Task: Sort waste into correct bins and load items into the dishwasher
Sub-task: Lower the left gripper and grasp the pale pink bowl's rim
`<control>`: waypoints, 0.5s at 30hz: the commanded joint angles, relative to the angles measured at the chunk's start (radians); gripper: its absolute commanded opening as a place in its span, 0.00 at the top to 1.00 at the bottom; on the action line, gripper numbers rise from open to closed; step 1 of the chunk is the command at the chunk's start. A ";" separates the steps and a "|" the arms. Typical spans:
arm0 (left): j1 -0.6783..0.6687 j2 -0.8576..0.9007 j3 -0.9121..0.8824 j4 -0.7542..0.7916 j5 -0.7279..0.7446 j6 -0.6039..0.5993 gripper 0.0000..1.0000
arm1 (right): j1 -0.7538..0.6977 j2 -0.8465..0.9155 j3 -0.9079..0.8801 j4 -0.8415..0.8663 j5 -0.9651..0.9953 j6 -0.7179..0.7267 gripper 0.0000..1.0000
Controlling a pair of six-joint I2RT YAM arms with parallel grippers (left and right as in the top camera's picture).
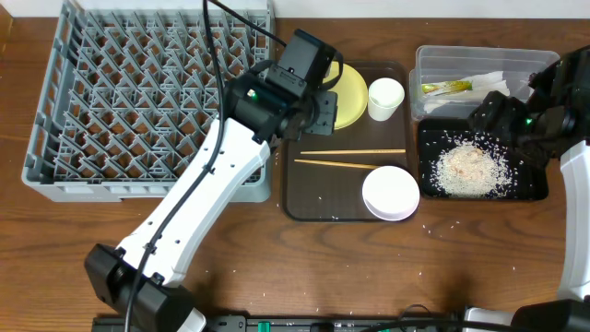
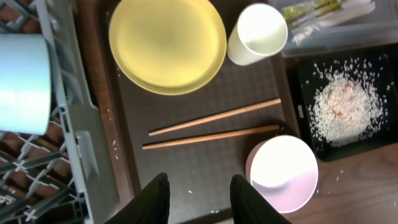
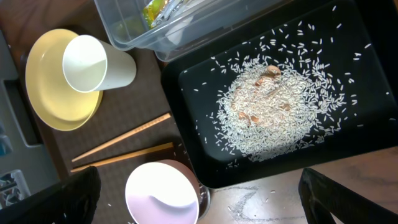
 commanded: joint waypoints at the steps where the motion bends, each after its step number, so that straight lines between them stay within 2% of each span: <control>1: -0.012 0.029 -0.046 -0.011 -0.001 -0.012 0.66 | 0.000 -0.007 0.013 -0.001 -0.005 -0.001 0.01; 5: -0.012 0.059 -0.087 -0.011 0.015 -0.051 0.66 | 0.000 -0.007 0.013 -0.001 -0.005 -0.001 0.01; 9: -0.017 0.107 -0.106 -0.004 0.109 -0.051 0.66 | 0.000 -0.007 0.013 -0.001 -0.005 -0.001 0.01; 15: -0.069 0.199 -0.108 0.020 0.122 -0.052 0.66 | 0.000 -0.007 0.013 -0.001 -0.005 -0.001 0.01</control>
